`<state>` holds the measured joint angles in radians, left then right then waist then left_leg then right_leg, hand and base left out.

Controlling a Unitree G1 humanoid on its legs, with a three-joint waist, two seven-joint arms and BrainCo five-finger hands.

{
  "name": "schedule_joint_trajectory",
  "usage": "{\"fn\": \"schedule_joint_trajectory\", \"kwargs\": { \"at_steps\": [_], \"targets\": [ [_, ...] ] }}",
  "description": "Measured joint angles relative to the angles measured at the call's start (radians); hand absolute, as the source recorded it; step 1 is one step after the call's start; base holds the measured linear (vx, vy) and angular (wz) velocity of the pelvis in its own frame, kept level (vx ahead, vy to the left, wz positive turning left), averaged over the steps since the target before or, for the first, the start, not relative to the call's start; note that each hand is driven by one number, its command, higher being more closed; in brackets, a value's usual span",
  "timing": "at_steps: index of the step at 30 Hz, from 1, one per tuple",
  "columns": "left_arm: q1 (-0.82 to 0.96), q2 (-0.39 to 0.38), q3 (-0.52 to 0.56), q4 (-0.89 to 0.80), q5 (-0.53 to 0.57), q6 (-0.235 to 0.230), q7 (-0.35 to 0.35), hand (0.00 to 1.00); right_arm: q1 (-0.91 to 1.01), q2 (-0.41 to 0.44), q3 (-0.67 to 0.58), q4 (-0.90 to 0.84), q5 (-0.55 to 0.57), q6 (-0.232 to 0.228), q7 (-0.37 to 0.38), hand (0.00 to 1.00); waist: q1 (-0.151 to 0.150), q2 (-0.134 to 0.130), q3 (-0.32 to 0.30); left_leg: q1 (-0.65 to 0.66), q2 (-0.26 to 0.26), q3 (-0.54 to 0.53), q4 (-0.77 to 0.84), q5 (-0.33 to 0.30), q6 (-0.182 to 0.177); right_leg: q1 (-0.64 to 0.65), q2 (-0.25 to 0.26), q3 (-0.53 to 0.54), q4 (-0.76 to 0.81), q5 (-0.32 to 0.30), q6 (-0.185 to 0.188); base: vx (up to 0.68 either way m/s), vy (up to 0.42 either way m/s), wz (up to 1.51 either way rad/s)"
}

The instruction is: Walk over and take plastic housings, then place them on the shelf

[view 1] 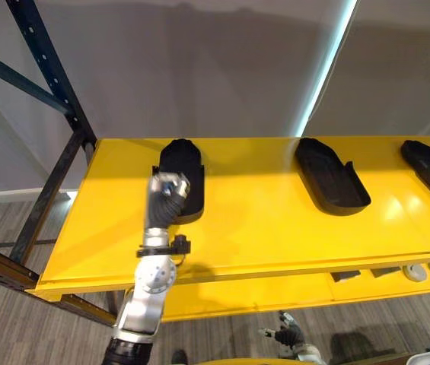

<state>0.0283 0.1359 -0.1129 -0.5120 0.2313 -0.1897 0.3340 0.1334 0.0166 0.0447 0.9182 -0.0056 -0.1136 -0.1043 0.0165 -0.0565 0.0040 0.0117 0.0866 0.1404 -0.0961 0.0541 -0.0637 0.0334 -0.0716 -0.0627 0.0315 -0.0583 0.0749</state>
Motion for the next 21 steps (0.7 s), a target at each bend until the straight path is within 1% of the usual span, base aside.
{"fn": "schedule_joint_trajectory", "kwargs": {
  "at_steps": [1,2,3,4,5,7,8,9,10,12,13,14,15,16,18,19,20,21],
  "targets": [
    [0.010,0.001,0.039,-0.056,-0.027,-0.025,0.005,1.00,0.000,0.000,0.000,0.000,0.000,0.001,0.000,0.00,0.001,0.002,0.001,0.002,0.001,-0.003,0.000,-0.004,0.001,0.004,0.000,-0.003,0.000,0.000,0.000,-0.03,0.003,0.15],
    [0.033,0.004,0.118,-0.131,-0.073,-0.066,0.028,1.00,0.000,0.000,0.000,-0.001,0.000,0.002,0.001,0.00,0.002,0.005,0.003,0.004,0.001,-0.010,-0.001,-0.013,0.004,0.010,0.000,-0.011,0.001,-0.001,0.001,-0.02,0.002,0.23],
    [0.057,0.003,0.206,-0.174,-0.107,-0.091,0.048,1.00,0.000,0.000,0.000,-0.001,0.000,0.003,0.001,0.00,0.006,0.008,0.005,0.003,0.002,-0.021,-0.001,-0.013,0.004,0.014,-0.001,-0.021,0.001,-0.002,0.001,-0.02,0.000,0.26],
    [0.073,0.003,0.255,-0.187,-0.125,-0.102,0.064,1.00,0.001,0.001,0.000,-0.001,0.000,0.003,0.001,0.00,0.009,0.010,0.006,0.002,0.002,-0.028,-0.001,-0.013,0.004,0.016,-0.001,-0.024,0.003,-0.003,0.002,-0.02,-0.003,0.29],
    [0.104,-0.001,0.331,-0.195,-0.167,-0.118,0.104,1.00,0.003,0.001,-0.002,-0.001,0.000,0.005,0.000,0.00,0.021,0.015,0.009,0.002,0.002,-0.039,-0.002,-0.013,0.003,0.019,-0.003,-0.029,0.009,-0.009,0.005,-0.03,-0.004,0.27],
    [0.168,-0.038,0.440,-0.194,-0.208,-0.127,0.155,1.00,0.008,0.004,-0.014,-0.001,0.000,0.007,-0.001,0.00,0.029,0.015,0.015,0.000,-0.005,-0.064,-0.003,-0.011,0.002,0.026,-0.012,-0.058,0.026,-0.036,0.003,-0.02,-0.008,0.38],
    [0.181,-0.047,0.456,-0.194,-0.218,-0.128,0.166,1.00,0.008,0.006,-0.016,-0.001,0.000,0.007,-0.002,0.00,0.030,0.014,0.016,0.000,-0.006,-0.070,-0.003,-0.011,0.002,0.029,-0.014,-0.066,0.029,-0.041,0.003,-0.01,-0.018,0.60],
    [0.242,-0.090,0.505,-0.192,-0.240,-0.129,0.197,1.00,0.008,0.009,-0.016,-0.001,0.000,0.007,-0.005,0.00,0.032,0.005,0.017,0.000,-0.018,-0.096,-0.002,-0.010,0.002,0.035,-0.021,-0.096,0.052,-0.066,0.006,0.01,-0.023,0.63],
    [0.288,-0.117,0.520,-0.187,-0.258,-0.129,0.212,1.00,0.009,0.016,-0.016,-0.001,-0.001,0.007,-0.008,0.00,0.037,-0.003,0.017,-0.003,-0.019,-0.115,0.000,-0.010,0.002,0.036,-0.028,-0.117,0.066,-0.081,0.008,0.01,-0.019,0.68],
    [0.343,-0.147,0.530,-0.162,-0.271,-0.125,0.220,1.00,0.014,0.017,-0.016,-0.001,-0.001,0.008,-0.011,0.00,0.055,-0.013,0.017,-0.027,-0.021,-0.135,0.027,-0.010,0.002,0.034,-0.037,-0.146,0.080,-0.093,0.008,0.03,-0.007,0.56],
    [0.394,-0.177,0.535,-0.117,-0.294,-0.119,0.216,1.00,0.010,0.019,-0.016,-0.001,-0.001,0.012,-0.013,0.00,0.056,-0.022,0.017,-0.061,-0.030,-0.162,0.067,-0.017,0.012,0.034,-0.041,-0.175,0.080,-0.095,0.008,0.05,-0.002,0.59],
    [0.410,-0.190,0.535,-0.089,-0.306,-0.113,0.215,1.00,0.009,0.023,-0.016,-0.003,-0.001,0.012,-0.016,0.00,0.056,-0.023,0.017,-0.071,-0.035,-0.170,0.083,-0.020,0.012,0.034,-0.042,-0.185,0.081,-0.095,0.008,0.00,-0.001,0.51],
    [0.484,-0.255,0.486,0.322,-0.346,0.030,0.103,1.00,-0.011,0.024,0.000,-0.044,-0.001,0.014,-0.024,0.00,0.060,-0.017,0.031,-0.124,-0.037,-0.180,0.215,-0.103,0.012,0.052,-0.040,-0.188,0.088,-0.108,0.001,-0.03,0.010,0.15],
    [0.485,-0.255,0.476,0.371,-0.346,0.062,0.068,0.00,-0.012,0.024,0.007,-0.046,-0.001,0.014,-0.024,0.00,0.059,-0.024,0.033,-0.132,-0.037,-0.175,0.240,-0.116,0.010,0.050,-0.036,-0.183,0.095,-0.115,-0.005,-0.05,0.006,0.03],
    [0.483,-0.254,0.476,0.394,-0.346,0.069,0.046,0.00,-0.009,0.022,0.011,-0.046,-0.001,0.015,-0.024,0.00,0.056,-0.029,0.036,-0.140,-0.034,-0.175,0.266,-0.128,0.013,0.046,-0.035,-0.183,0.109,-0.131,-0.017,-0.01,-0.002,-0.05],
    [0.473,-0.250,0.476,0.466,-0.345,0.053,0.038,0.00,-0.001,0.019,0.010,-0.052,-0.001,0.016,-0.025,0.00,0.053,-0.025,0.037,-0.135,-0.032,-0.173,0.285,-0.138,0.012,0.042,-0.038,-0.180,0.111,-0.133,-0.015,0.01,0.007,-0.07],
    [0.453,-0.248,0.475,0.528,-0.341,0.048,0.037,0.00,0.008,0.016,0.009,-0.067,-0.001,0.020,-0.024,0.00,0.055,-0.020,0.037,-0.135,-0.030,-0.168,0.293,-0.140,0.007,0.041,-0.039,-0.176,0.114,-0.132,-0.012,0.03,0.020,-0.15],
    [0.426,-0.238,0.471,0.634,-0.333,0.058,0.030,0.00,0.014,0.014,0.008,-0.085,-0.001,0.024,-0.024,0.00,0.055,-0.013,0.038,-0.136,-0.029,-0.162,0.301,-0.143,0.005,0.036,-0.039,-0.169,0.122,-0.134,-0.010,0.03,0.015,-0.26]
  ]
}}
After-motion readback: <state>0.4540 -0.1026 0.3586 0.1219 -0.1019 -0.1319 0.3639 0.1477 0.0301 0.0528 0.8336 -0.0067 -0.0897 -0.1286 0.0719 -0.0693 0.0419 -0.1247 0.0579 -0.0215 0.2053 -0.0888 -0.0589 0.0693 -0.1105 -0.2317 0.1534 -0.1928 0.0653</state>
